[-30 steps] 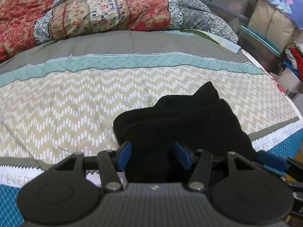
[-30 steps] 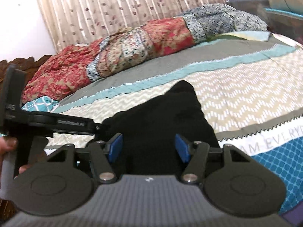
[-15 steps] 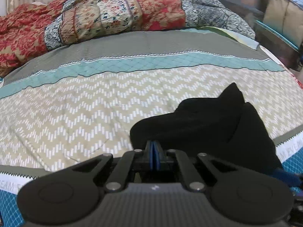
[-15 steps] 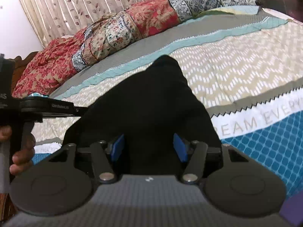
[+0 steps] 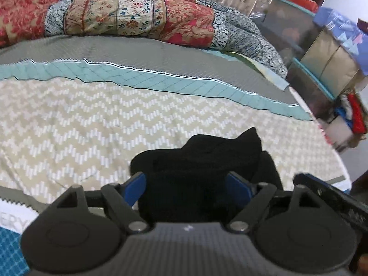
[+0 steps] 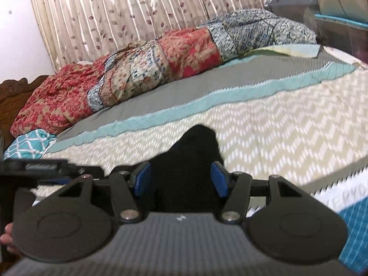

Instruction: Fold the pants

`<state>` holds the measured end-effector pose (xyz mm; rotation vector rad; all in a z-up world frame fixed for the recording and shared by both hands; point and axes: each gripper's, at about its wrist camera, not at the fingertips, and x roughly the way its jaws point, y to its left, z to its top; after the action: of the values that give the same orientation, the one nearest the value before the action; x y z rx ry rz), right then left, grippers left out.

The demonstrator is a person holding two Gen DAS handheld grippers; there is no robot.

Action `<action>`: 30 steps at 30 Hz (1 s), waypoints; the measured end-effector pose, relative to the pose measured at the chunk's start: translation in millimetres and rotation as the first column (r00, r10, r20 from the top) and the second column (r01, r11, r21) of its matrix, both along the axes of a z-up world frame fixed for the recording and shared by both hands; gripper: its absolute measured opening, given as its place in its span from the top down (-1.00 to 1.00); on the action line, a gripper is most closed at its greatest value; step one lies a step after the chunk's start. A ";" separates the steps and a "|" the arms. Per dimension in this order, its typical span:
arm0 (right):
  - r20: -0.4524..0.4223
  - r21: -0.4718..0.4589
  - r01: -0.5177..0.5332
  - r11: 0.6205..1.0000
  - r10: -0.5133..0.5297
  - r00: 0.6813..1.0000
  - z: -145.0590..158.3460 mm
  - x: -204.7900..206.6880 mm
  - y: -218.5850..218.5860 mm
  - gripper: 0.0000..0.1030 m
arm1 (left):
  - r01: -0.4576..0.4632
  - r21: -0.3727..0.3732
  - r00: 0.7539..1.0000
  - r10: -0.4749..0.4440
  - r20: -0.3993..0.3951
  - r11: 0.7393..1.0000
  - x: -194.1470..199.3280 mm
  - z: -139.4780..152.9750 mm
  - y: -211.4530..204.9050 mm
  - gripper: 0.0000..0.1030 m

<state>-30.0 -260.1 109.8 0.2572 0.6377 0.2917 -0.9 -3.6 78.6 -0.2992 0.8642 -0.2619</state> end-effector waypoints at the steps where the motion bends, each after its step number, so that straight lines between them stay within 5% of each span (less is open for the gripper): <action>1: 0.000 -0.005 0.000 1.000 0.000 1.000 1.0 5.6 -2.0 -0.20 | 0.009 -0.004 1.000 -0.009 -0.003 1.000 1.0 -1.5 -0.9 -0.57; 4: -0.015 -0.010 -0.012 1.000 0.012 1.000 1.2 23.5 -3.2 -0.23 | 0.027 -0.004 1.000 -0.027 -0.013 1.000 6.2 -9.5 -4.7 -0.54; 6: -0.032 -0.013 -0.033 0.999 0.032 0.999 -0.8 36.1 -3.2 -0.24 | 0.029 0.009 0.999 -0.028 -0.027 1.000 10.0 -17.7 -8.4 -0.19; 8: -0.055 -0.016 -0.052 0.999 0.051 0.997 -6.2 47.5 1.6 -0.26 | 0.041 0.041 0.998 -0.039 -0.043 0.998 12.4 -26.1 -13.9 0.52; 11: -0.114 -0.017 -0.080 0.997 0.077 0.991 -24.6 64.1 8.9 -0.13 | 0.045 0.108 0.998 -0.041 -0.042 0.993 15.3 -34.9 -23.4 0.78; 12: -0.142 -0.009 -0.098 0.995 0.095 0.985 -31.9 69.7 10.2 0.31 | 0.036 0.118 0.999 -0.032 -0.035 0.992 16.2 -34.4 -23.1 0.79; 15: -0.165 0.008 -0.088 0.996 0.088 0.982 -37.8 73.8 15.0 0.61 | -0.001 0.116 1.000 -0.002 0.022 0.993 18.4 -20.1 -17.7 0.81; 21: 0.010 0.017 -0.063 0.998 0.062 0.998 -3.6 69.1 18.6 0.61 | -0.078 0.170 0.985 0.049 0.167 0.982 17.5 3.8 -16.0 0.81; 23: -0.047 -0.004 -0.058 0.998 0.058 0.997 -19.5 79.9 22.4 0.58 | -0.051 0.249 0.993 0.022 0.118 0.967 25.0 -18.9 -25.6 0.78; 25: -0.118 -0.107 -0.072 0.992 0.060 0.991 -45.8 91.2 32.2 0.55 | 0.015 0.288 0.999 -0.006 -0.032 0.957 36.8 -53.2 -34.3 0.72; 27: -0.069 -0.190 -0.095 0.977 0.084 0.994 -56.3 85.8 40.4 0.49 | 0.001 0.331 1.000 -0.006 0.014 0.944 25.2 -53.7 -42.3 0.70; 30: -0.074 -0.132 -0.089 0.987 0.079 0.994 -38.3 80.4 31.8 0.10 | 0.023 0.336 0.999 -0.034 0.026 0.941 12.4 -37.7 -45.3 0.32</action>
<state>50.3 -228.3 71.5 0.1109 0.7344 0.3203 11.5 -48.9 40.9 0.0364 0.8662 -0.1411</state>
